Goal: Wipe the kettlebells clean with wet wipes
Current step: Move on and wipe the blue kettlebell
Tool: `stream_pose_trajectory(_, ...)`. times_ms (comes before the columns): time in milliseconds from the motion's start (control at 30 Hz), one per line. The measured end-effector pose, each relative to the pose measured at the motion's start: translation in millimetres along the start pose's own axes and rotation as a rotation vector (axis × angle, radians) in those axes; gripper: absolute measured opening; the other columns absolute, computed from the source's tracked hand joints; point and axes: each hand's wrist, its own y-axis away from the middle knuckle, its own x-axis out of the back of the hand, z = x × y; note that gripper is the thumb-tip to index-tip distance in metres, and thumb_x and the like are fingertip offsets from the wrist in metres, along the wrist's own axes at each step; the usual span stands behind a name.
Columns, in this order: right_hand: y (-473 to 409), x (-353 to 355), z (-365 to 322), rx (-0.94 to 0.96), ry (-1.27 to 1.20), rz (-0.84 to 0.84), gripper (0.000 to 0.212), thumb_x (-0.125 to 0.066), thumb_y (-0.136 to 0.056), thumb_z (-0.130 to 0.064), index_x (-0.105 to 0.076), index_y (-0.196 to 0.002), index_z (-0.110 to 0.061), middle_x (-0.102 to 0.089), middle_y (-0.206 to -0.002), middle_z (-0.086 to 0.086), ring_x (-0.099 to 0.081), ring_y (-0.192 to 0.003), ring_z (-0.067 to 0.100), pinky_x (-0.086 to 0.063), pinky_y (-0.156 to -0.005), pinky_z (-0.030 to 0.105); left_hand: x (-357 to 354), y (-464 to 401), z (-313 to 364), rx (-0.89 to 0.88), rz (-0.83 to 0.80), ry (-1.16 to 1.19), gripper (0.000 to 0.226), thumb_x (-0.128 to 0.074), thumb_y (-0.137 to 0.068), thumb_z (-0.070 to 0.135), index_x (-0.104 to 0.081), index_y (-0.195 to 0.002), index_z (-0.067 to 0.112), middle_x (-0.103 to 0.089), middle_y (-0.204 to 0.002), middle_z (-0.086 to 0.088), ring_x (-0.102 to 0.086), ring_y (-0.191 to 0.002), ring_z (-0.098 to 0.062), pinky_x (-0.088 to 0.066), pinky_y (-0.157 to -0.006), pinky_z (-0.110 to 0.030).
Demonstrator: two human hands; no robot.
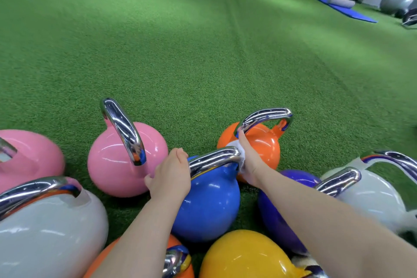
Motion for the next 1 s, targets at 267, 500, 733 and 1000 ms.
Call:
stream_pose_trajectory(267,7.1,-6.7,21.2,-0.035,-0.178,0.207,0.048,-0.022,-0.098,-0.052,-0.044,-0.07,-0.02,-0.036,-0.027,-0.004,-0.017,-0.022,0.006,-0.011,-0.033,0.018,-1.6,-2.7,-3.3,-0.025,-0.049,0.132,0.039,-0.012,-0.085,0.033,-0.049,-0.083,0.024,-0.059,-0.087,-0.01,-0.054,-0.096,-0.031,-0.028,-0.103,-0.048)
stream_pose_trajectory(500,16.1,-24.0,-40.7,0.0,0.436,-0.008,0.052,-0.039,-0.097,-0.045,-0.054,-0.066,-0.006,-0.055,-0.043,0.001,-0.054,-0.043,0.016,-0.04,-0.049,0.024,-2.5,1.7,-0.5,0.013,0.047,0.035,0.041,-0.013,-0.097,0.025,-0.054,-0.099,0.025,-0.064,-0.097,0.0,-0.054,-0.099,-0.023,-0.024,-0.103,-0.047)
stream_pose_trajectory(733,53.0,-68.0,-59.4,0.478,1.597,-0.077,0.062,-0.023,-0.1,-0.048,-0.039,-0.049,-0.015,-0.038,-0.051,0.002,-0.045,-0.066,0.025,-0.031,-0.062,0.033,-0.8,2.7,1.8,0.027,0.033,0.005,0.04,-0.014,-0.098,0.025,-0.053,-0.106,0.024,-0.061,-0.107,0.001,-0.051,-0.108,-0.023,-0.022,-0.1,-0.044)
stream_pose_trajectory(1000,12.1,-26.3,-40.8,0.086,0.732,0.063,0.042,-0.05,-0.092,-0.045,-0.054,-0.076,-0.006,-0.055,-0.054,0.0,-0.051,-0.058,0.02,-0.04,-0.064,0.031,3.7,3.7,2.9,0.02,-0.002,-0.046,0.04,-0.015,-0.099,0.027,-0.054,-0.112,0.025,-0.059,-0.114,-0.001,-0.049,-0.111,-0.024,-0.023,-0.104,-0.047)
